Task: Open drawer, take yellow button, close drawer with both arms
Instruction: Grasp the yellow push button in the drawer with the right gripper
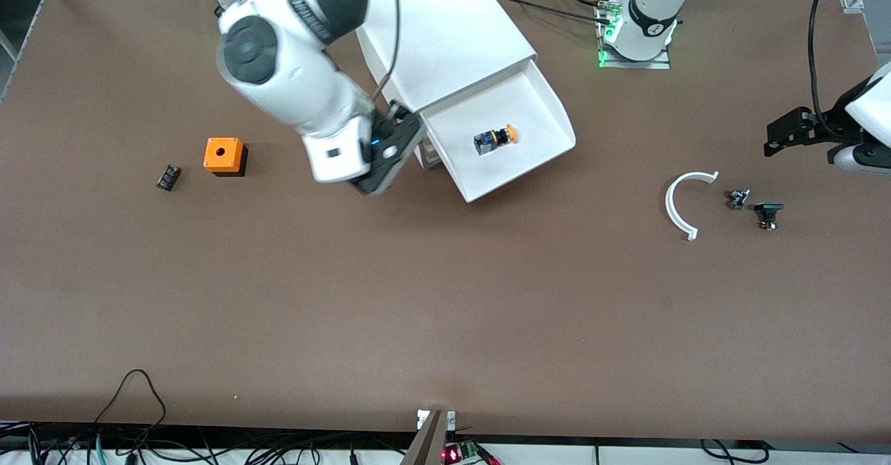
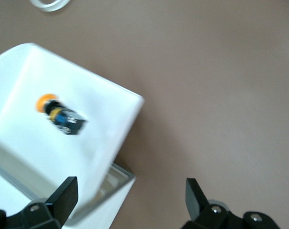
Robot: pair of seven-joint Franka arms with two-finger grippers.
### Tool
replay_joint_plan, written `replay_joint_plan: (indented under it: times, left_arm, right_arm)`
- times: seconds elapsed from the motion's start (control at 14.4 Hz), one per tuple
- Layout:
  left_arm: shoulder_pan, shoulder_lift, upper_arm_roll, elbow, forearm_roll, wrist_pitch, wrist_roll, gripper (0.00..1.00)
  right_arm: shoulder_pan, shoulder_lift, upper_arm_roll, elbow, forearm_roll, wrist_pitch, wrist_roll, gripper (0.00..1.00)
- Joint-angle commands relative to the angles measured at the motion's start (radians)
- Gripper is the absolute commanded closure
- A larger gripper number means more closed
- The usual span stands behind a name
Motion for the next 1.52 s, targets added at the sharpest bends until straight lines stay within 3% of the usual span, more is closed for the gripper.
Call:
replay_joint_plan:
  times: [0.0,0.28,0.49,0.69,1.46]
  left_arm:
    - [-0.008,-0.011,0.002,0.015,0.055,-0.036,-0.084,0.0]
    - [-0.006,-0.016,0.005,-0.003,0.041,-0.02,-0.088,0.0]
    - [-0.006,-0.066,0.015,-0.078,-0.008,0.042,-0.114,0.0]
    - [-0.002,-0.094,0.026,-0.12,-0.043,0.051,-0.115,0.0]
    - [-0.006,-0.094,0.026,-0.118,-0.045,0.051,-0.117,0.0]
  right_arm:
    - [0.062,0.104,-0.009,0.141,-0.002,-0.009,-0.136,0.0]
    - [0.139,0.144,-0.012,0.18,-0.036,-0.001,-0.219,0.0]
    - [0.211,0.169,-0.015,0.192,-0.174,-0.004,-0.276,0.0]
    - [0.233,0.21,-0.015,0.193,-0.227,0.003,-0.346,0.0]
    - [0.272,0.276,-0.021,0.192,-0.237,0.034,-0.388,0.0]
